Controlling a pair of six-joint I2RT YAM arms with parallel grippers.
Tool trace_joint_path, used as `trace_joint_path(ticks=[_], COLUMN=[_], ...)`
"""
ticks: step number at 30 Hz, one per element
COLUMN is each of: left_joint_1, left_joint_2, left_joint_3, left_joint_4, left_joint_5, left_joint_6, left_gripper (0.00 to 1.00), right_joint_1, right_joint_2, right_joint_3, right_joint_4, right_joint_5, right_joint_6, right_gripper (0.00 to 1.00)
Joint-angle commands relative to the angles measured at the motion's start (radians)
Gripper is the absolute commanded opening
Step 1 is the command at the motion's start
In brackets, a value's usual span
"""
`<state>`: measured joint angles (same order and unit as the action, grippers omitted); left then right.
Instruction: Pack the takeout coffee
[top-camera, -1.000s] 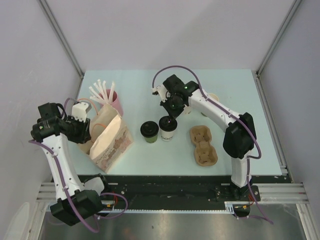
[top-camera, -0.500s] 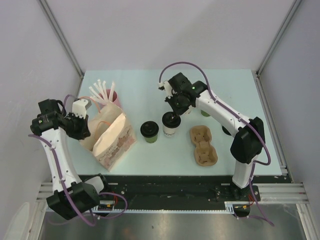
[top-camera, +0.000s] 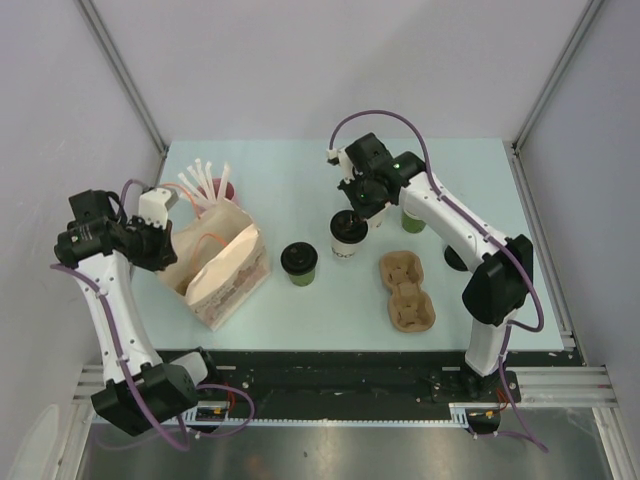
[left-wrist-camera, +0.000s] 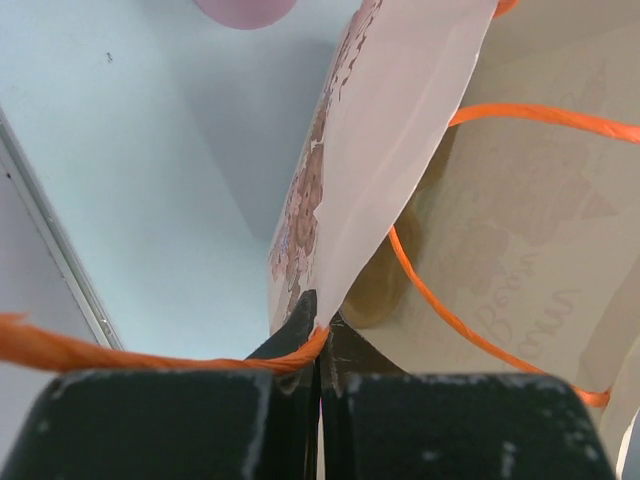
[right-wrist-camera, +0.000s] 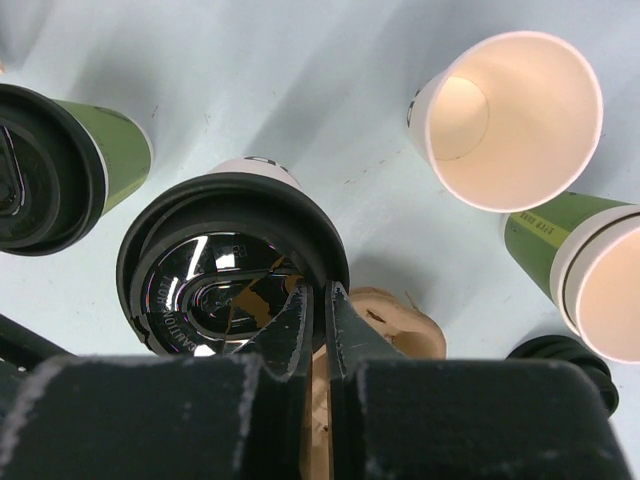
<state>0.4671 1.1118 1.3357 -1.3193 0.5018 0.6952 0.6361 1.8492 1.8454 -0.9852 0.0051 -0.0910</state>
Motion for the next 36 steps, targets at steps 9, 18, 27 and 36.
trace_joint_path(ticks=[9, 18, 27, 36], left_joint_1=[-0.060, -0.134, -0.185, -0.281], left_joint_2=[0.080, 0.068, 0.091, 0.098], left_joint_3=[0.022, -0.038, -0.043, -0.040], left_joint_4=[0.040, 0.038, 0.063, 0.103], left_joint_5=[0.060, 0.087, 0.081, 0.058], left_joint_6=[-0.083, -0.123, -0.158, -0.212], left_gripper=[0.00, 0.00, 0.00, 0.00], right_joint_1=[-0.012, -0.033, -0.041, -0.050], right_joint_2=[-0.005, -0.044, -0.067, -0.093], right_joint_3=[0.196, 0.195, 0.198, 0.201], right_joint_4=[-0.047, -0.067, -0.087, -0.102], right_joint_5=[0.049, 0.073, 0.093, 0.113], right_joint_6=[0.066, 0.057, 0.053, 0.054], right_gripper=[0.00, 0.00, 0.00, 0.00])
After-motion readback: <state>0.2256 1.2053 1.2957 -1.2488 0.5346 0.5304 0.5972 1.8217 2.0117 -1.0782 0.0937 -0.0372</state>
